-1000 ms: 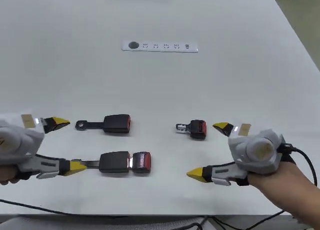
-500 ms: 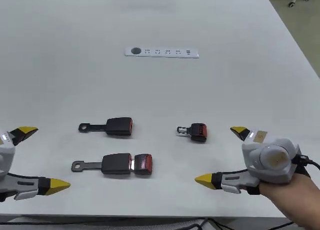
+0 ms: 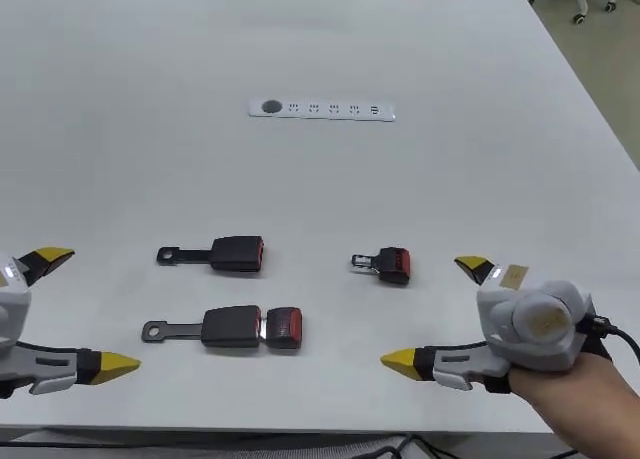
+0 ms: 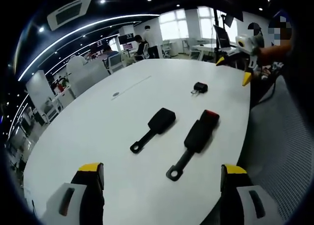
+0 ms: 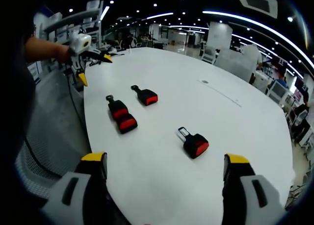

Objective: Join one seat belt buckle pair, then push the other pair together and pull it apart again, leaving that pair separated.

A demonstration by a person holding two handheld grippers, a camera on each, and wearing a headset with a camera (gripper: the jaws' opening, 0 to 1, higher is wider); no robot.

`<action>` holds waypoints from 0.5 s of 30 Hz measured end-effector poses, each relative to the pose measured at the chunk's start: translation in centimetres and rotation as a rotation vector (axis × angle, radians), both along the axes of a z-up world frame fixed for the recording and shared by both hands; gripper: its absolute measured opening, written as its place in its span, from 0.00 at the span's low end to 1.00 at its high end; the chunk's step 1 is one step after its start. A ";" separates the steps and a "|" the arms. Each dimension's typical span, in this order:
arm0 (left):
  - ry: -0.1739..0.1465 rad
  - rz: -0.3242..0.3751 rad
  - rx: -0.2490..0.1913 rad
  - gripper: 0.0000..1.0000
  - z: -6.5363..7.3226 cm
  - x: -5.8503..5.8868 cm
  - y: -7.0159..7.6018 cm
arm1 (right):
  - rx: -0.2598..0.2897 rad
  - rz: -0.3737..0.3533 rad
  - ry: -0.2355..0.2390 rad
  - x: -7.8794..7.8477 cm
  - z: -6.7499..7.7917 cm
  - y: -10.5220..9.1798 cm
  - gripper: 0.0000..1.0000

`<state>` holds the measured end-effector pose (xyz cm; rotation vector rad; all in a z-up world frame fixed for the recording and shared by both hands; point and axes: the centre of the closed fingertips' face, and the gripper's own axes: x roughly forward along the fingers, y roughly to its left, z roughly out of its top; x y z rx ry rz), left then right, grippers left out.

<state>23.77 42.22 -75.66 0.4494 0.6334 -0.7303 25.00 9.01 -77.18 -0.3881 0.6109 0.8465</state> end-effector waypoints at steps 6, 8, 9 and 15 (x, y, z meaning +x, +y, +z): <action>-0.005 -0.004 0.000 1.00 0.0 -0.4 -0.2 | 0.006 -0.003 0.003 -0.3 -0.1 0.2 1.00; -0.003 -0.003 0.000 1.00 0.0 -0.5 -0.1 | 0.008 -0.007 0.004 -0.3 -0.1 0.2 1.00; -0.004 -0.002 0.001 1.00 0.0 -0.5 -0.1 | 0.008 -0.008 0.003 -0.3 -0.1 0.3 1.00; -0.007 -0.007 -0.004 1.00 0.2 -0.6 -0.4 | 0.013 -0.017 0.004 -0.6 -0.1 0.3 1.00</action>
